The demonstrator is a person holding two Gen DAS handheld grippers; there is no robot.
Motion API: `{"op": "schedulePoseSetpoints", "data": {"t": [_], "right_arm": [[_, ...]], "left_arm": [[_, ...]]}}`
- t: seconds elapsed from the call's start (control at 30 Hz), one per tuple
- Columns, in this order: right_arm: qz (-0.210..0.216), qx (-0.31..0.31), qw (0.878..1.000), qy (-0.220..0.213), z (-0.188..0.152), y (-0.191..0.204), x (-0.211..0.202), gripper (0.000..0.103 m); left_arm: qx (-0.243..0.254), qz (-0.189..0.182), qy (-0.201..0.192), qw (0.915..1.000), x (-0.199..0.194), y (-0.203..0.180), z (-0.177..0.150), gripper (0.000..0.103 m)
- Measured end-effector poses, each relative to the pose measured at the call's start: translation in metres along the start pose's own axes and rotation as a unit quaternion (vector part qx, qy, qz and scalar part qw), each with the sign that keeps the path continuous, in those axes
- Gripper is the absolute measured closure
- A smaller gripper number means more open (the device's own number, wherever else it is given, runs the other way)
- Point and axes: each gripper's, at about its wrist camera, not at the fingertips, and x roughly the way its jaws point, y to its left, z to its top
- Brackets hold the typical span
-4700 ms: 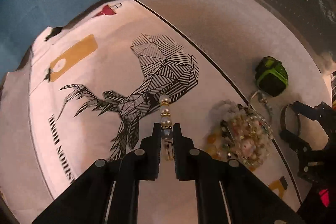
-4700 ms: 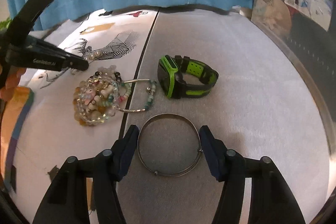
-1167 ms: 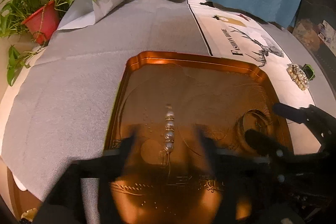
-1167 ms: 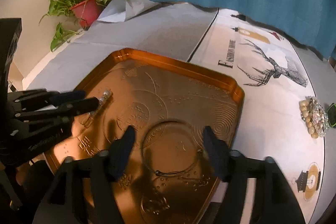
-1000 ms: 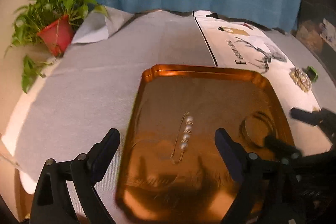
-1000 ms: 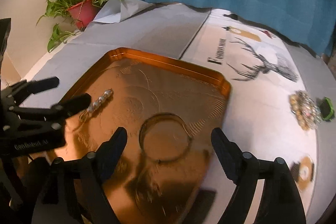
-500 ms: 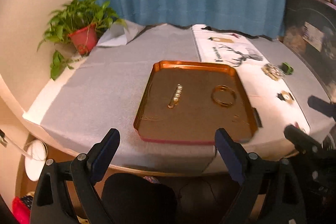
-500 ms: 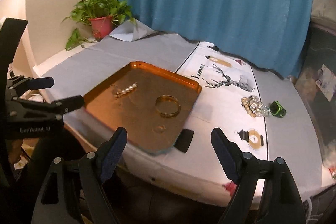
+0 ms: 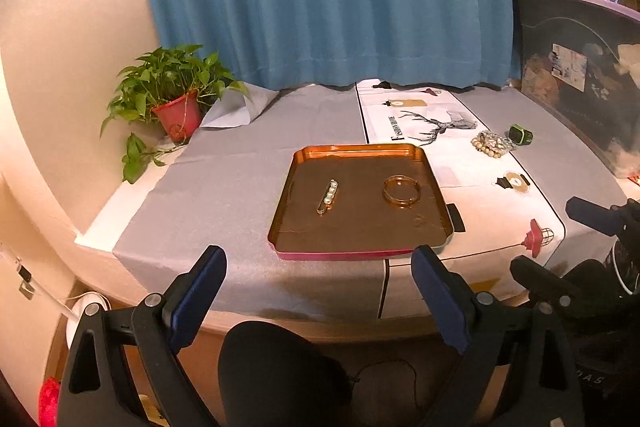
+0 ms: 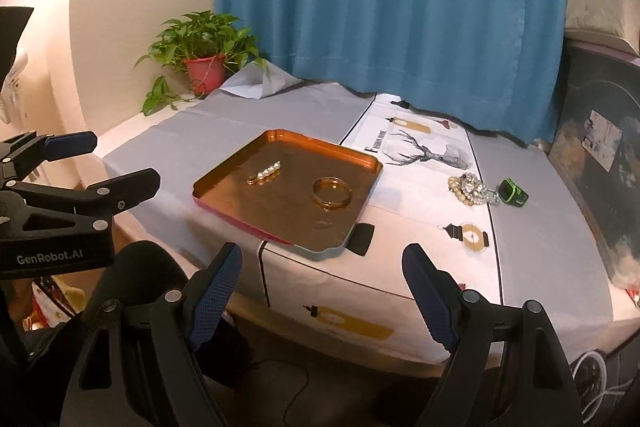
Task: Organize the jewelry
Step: 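Withdraw both tools from the tray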
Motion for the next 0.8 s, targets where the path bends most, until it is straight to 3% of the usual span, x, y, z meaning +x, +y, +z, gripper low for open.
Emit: {"op": "schedulePoseSetpoints", "data": {"t": [0.8], "right_arm": [[-0.016,0.037,0.999,0.017,-0.008,-0.031,0.013,0.02]], "left_arm": [[0.023,-0.016,0.022,0.9994,0.017,-0.024,0.004,0.011]]}}
